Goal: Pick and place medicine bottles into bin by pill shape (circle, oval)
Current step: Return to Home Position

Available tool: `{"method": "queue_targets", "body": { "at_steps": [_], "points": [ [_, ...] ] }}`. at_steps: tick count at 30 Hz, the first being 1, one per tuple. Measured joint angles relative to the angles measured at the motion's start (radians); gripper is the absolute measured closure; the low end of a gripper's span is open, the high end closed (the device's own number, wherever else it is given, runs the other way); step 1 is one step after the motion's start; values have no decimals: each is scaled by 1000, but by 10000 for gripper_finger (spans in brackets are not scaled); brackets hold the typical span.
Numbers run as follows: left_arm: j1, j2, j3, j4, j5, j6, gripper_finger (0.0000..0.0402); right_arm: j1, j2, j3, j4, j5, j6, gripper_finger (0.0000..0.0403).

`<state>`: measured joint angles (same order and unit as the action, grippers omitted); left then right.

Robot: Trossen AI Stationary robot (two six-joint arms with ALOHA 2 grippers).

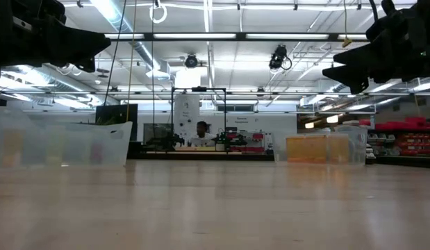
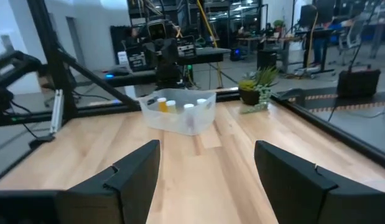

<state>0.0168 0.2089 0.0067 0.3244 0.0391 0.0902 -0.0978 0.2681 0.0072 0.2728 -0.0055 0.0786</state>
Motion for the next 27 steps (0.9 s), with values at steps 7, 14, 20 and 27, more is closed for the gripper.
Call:
{"method": "queue_targets", "body": {
  "at_steps": [7, 14, 20, 27],
  "points": [
    [0, 0, 0, 0, 0, 0, 323, 0, 0, 0, -5, 1, -13, 134],
    [0, 0, 0, 0, 0, 0, 318, 0, 0, 1, -5, 1, -15, 134],
    [0, 0, 0, 0, 0, 0, 316, 0, 0, 1, -5, 2, -15, 134],
    [0, 0, 0, 0, 0, 0, 323, 0, 0, 1, -5, 1, -15, 134]
  ]
}}
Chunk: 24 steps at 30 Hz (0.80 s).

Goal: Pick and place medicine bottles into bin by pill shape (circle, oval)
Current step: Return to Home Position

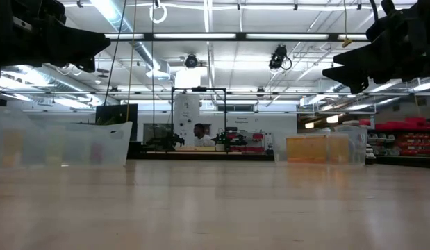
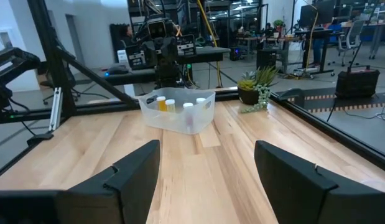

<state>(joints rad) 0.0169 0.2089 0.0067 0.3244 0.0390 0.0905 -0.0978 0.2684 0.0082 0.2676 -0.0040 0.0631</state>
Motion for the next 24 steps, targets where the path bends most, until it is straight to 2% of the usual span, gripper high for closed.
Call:
{"method": "queue_targets", "body": {
  "at_steps": [24],
  "points": [
    [0, 0, 0, 0, 0, 0, 316, 0, 0, 0, 0, 0, 0, 134]
  ]
}}
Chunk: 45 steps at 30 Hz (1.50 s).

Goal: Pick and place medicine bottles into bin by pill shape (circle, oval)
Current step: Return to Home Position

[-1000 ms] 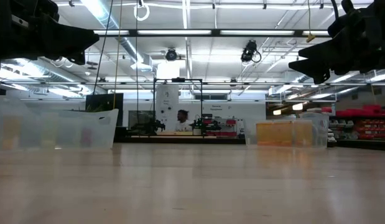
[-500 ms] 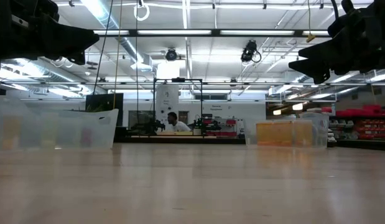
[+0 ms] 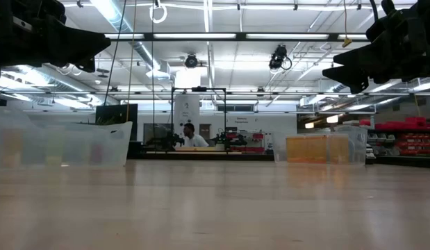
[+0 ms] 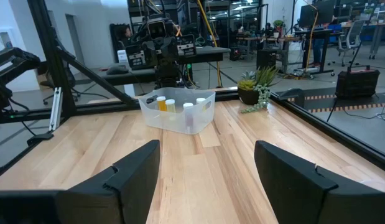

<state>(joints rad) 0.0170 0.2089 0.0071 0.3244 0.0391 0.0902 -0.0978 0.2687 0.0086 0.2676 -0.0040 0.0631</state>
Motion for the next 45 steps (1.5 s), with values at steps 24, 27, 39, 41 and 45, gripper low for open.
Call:
{"method": "queue_targets", "body": {
  "at_steps": [24, 27, 39, 41, 45],
  "points": [
    [0, 0, 0, 0, 0, 0, 320, 0, 0, 0, 0, 0, 0, 134],
    [0, 0, 0, 0, 0, 0, 323, 0, 0, 0, 0, 0, 0, 134],
    [0, 0, 0, 0, 0, 0, 316, 0, 0, 0, 0, 0, 0, 134],
    [0, 0, 0, 0, 0, 0, 319, 0, 0, 0, 0, 0, 0, 134],
    [0, 0, 0, 0, 0, 0, 323, 0, 0, 0, 0, 0, 0, 134]
  ]
}}
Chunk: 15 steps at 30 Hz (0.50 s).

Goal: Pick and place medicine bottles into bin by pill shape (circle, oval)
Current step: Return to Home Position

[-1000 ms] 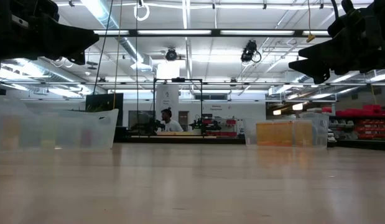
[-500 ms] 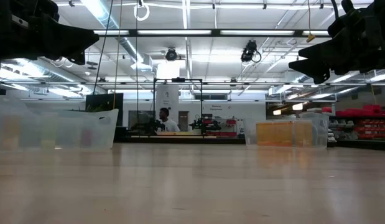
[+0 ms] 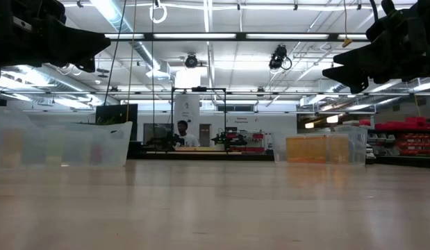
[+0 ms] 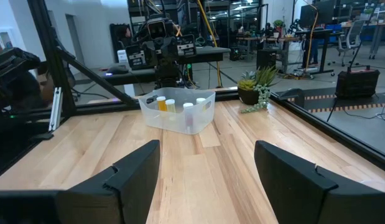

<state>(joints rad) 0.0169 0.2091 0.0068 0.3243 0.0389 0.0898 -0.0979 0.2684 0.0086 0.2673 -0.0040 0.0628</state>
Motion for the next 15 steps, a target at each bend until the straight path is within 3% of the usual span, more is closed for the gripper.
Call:
{"method": "queue_targets", "body": {
  "at_steps": [15],
  "points": [
    [0, 0, 0, 0, 0, 0, 321, 0, 0, 0, 0, 0, 0, 134]
  ]
}}
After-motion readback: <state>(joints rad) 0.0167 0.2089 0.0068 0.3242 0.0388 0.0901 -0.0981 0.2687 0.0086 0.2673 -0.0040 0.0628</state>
